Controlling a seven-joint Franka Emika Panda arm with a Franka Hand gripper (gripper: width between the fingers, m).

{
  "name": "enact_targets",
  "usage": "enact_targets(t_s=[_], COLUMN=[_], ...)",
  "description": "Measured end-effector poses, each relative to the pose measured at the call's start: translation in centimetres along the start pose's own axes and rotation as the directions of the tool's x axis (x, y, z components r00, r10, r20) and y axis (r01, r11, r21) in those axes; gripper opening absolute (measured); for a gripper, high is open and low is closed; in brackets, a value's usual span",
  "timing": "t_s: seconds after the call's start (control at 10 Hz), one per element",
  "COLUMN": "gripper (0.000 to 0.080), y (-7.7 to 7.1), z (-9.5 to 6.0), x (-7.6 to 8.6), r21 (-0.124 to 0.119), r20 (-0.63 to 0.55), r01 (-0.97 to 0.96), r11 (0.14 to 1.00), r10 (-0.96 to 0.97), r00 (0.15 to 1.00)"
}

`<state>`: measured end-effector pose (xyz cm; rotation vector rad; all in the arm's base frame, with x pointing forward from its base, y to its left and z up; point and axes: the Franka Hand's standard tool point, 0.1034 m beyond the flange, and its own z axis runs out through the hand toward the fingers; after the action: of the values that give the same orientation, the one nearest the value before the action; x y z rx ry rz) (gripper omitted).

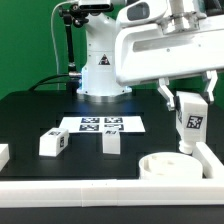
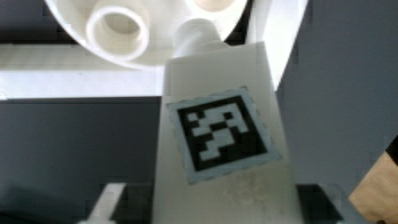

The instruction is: Assemble stool

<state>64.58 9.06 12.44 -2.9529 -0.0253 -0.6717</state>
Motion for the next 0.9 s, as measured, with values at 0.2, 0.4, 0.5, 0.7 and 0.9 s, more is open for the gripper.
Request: enact_targets(t_s=[0.2,0.4,0.5,0.7,0.9], gripper=[0.0328,0.0328,0.0328,0.0328,0.0328], y=[-0.2,-0.2,-0.2,-0.9,-0.9], z=[0.0,0.1,0.3,1.0,1.2], x=[0.1,-0.1,-0.5,-1.3,-1.4], r21=[0.001,0.002,0.005,0.017,0.017], r20=[-0.002,0.000,0.001,0.016,0.020], r01=[0.005,0.004,-0.006,-0.012,-0.013], r11=[1.000,1.000,1.000,1.000,1.000], r10=[-0.005,-0.004,0.006,0.012,0.013], r00=[1.000,1.000,1.000,1.000,1.000])
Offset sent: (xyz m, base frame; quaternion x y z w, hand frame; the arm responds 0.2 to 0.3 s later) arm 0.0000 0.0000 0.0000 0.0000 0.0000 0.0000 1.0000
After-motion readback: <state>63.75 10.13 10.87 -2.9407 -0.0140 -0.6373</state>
